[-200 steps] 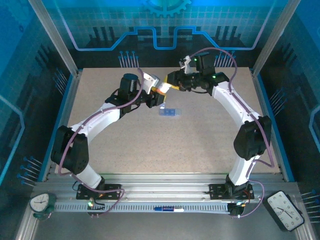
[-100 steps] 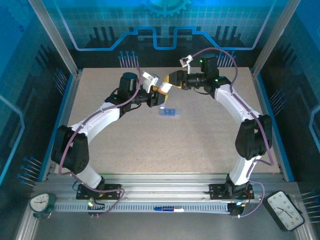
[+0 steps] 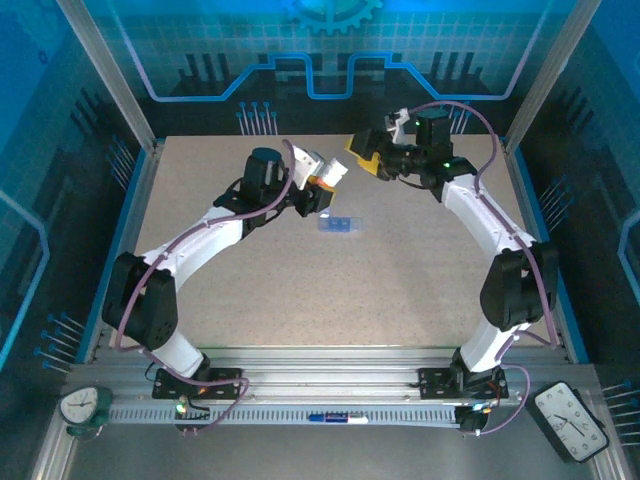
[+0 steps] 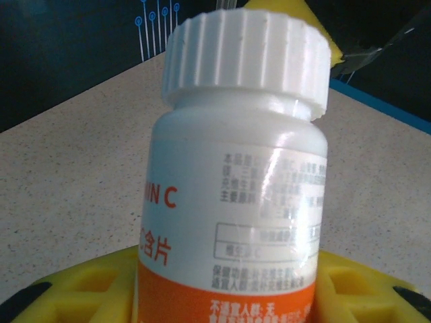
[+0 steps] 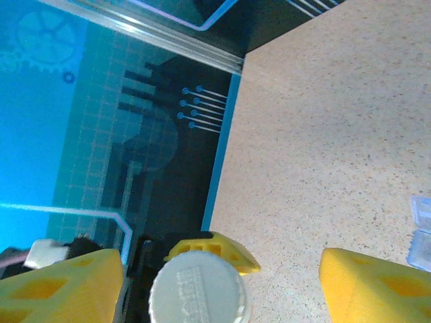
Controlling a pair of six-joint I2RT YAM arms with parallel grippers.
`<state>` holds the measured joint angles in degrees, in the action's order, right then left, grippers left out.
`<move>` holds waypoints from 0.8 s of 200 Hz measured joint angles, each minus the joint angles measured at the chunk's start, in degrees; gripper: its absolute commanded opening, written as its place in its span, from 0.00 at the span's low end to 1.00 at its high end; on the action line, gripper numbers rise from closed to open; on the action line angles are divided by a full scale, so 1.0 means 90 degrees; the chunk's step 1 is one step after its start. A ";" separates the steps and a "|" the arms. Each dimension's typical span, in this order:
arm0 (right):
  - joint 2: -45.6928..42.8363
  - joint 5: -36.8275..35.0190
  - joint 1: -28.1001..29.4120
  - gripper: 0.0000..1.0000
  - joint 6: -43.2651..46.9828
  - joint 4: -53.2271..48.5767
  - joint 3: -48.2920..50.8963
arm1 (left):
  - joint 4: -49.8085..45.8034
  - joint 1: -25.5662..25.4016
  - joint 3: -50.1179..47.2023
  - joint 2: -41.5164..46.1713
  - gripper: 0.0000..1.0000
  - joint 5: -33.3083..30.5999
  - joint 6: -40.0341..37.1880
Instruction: Sort the pills into containers
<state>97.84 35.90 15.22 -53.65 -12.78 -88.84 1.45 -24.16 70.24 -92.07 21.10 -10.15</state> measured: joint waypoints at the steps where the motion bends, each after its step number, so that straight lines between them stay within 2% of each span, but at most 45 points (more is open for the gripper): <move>1: 0.0005 -0.0012 0.0015 0.78 0.0000 -0.0041 -0.0034 | -0.0002 0.0000 0.0000 0.0000 0.00 -0.0010 -0.0019; 42: 0.0027 -0.0151 0.0316 0.76 0.0010 -0.0437 -0.0466 | -0.0012 -0.0002 0.0000 0.0000 0.00 -0.0109 -0.0090; 78: 0.0134 -0.0160 0.0444 0.71 0.0104 -0.0648 -0.0478 | -0.0015 -0.0002 0.0002 0.0000 0.00 -0.0109 -0.0107; 91: 0.0202 -0.0160 0.0478 0.67 0.0148 -0.0726 -0.0478 | -0.0015 -0.0010 0.0002 0.0000 0.00 -0.0109 -0.0107; 133: 0.0335 -0.0146 0.0583 0.43 0.0253 -0.0852 -0.0478 | -0.0046 -0.0044 0.0041 -0.0002 0.00 -0.0117 -0.0109; 160: 0.0338 -0.0158 0.0588 0.39 0.0376 -0.0840 -0.0476 | -0.0109 -0.0044 0.0051 -0.0002 0.00 -0.0141 -0.0109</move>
<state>100.88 34.48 20.51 -50.26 -20.34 -93.12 0.47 -24.56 70.70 -92.09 19.84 -11.14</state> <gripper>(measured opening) 0.413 0.449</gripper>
